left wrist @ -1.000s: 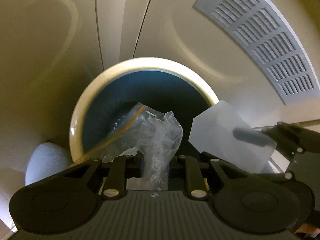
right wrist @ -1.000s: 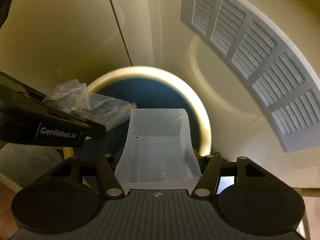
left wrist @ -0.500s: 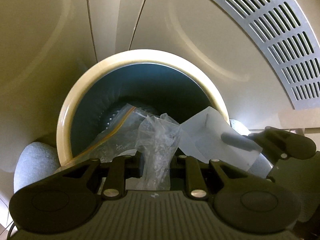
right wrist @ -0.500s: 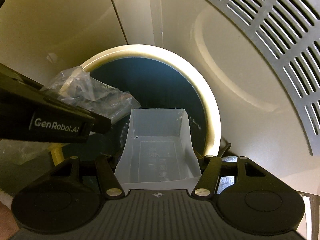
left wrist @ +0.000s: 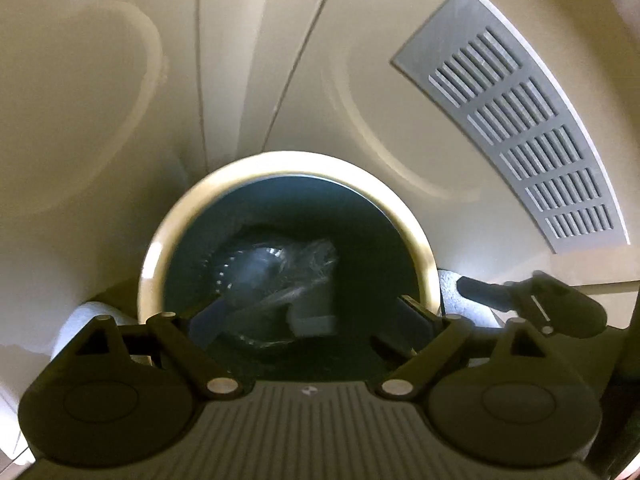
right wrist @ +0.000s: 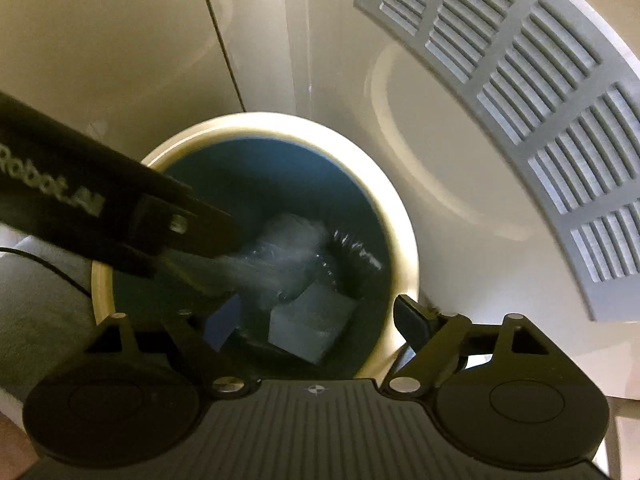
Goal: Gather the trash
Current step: 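Open both tools to drop the box and bag into the bin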
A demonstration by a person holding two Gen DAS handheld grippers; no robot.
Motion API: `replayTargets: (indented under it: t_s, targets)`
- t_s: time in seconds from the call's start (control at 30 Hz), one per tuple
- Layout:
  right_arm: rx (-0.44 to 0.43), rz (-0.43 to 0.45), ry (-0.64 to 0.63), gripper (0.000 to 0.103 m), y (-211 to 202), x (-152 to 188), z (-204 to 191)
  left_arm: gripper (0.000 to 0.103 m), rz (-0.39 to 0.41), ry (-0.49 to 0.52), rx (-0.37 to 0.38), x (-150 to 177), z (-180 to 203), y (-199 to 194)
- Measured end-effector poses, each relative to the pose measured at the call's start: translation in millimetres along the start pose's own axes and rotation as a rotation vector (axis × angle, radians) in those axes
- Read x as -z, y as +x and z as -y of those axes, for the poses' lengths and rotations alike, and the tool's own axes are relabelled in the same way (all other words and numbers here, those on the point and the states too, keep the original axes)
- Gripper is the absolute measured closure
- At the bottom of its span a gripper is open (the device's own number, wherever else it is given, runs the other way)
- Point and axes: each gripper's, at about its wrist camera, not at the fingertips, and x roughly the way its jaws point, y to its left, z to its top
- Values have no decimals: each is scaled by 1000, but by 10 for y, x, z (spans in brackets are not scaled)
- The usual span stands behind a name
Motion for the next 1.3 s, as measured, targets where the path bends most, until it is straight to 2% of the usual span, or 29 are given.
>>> replayTargets:
  t_s: [0.2,0.23,0.27,0.37,0.47,0.6,0.73,0.93,1.0,1.3]
  targets:
    - [-3,74,20,17,-568,87,-37,9,79,23,-72,263,-5,-535]
    - [-3,96,14,16,-695,122,-65,8,101,34,-92,331,12,-627]
    - [-5,120,6,14,-816,162,-93,2,122,46,-114,405,33,-713]
    - [-10,188,-15,10,-1086,314,-143,0,191,60,-181,636,94,-911]
    - [-4,218,-52,10,-1241,440,-248,0,187,81,-190,773,141,-994]
    - [18,268,-95,10,-1388,582,-352,0,206,73,-216,852,114,-1107]
    - [32,315,-77,10,-1489,690,-362,0,235,95,-225,960,120,-1165]
    - [35,338,-68,10,-1634,752,-362,0,270,154,-254,1015,237,-1225]
    - [35,345,-74,10,-1515,801,-321,0,279,170,-258,1024,266,-1256]
    - [36,344,-75,10,-1480,825,-330,0,296,193,-262,1071,295,-1271]
